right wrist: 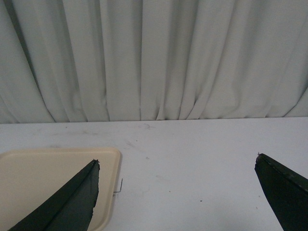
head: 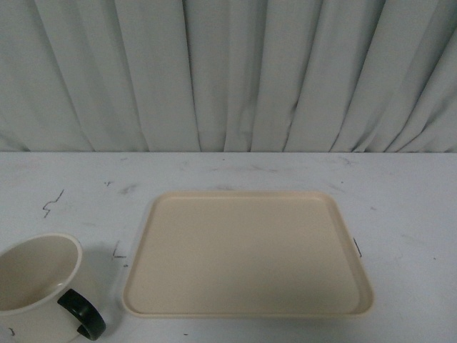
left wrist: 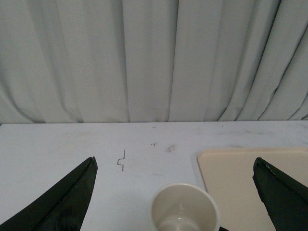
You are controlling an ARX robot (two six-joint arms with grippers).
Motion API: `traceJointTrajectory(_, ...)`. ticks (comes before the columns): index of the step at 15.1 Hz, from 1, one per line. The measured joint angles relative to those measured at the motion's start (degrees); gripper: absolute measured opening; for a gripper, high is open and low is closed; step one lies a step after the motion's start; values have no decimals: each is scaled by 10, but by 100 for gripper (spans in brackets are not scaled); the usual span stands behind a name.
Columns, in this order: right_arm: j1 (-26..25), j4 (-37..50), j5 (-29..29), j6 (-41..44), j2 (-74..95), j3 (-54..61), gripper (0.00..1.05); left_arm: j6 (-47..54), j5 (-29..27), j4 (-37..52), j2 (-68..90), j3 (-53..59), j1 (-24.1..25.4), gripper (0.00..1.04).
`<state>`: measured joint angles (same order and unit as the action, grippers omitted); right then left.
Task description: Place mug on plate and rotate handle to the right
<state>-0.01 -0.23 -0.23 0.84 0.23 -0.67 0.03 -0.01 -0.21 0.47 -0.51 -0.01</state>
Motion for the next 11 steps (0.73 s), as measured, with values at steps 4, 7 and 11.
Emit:
traceJointTrajectory(4,0,0,0,0,0,0,98,0,0,0,0,0,0,98)
traceJointTrajectory(7,0,0,0,0,0,0,98,0,0,0,0,0,0,98)
traceJointTrajectory(11,0,0,0,0,0,0,98,0,0,0,0,0,0,98)
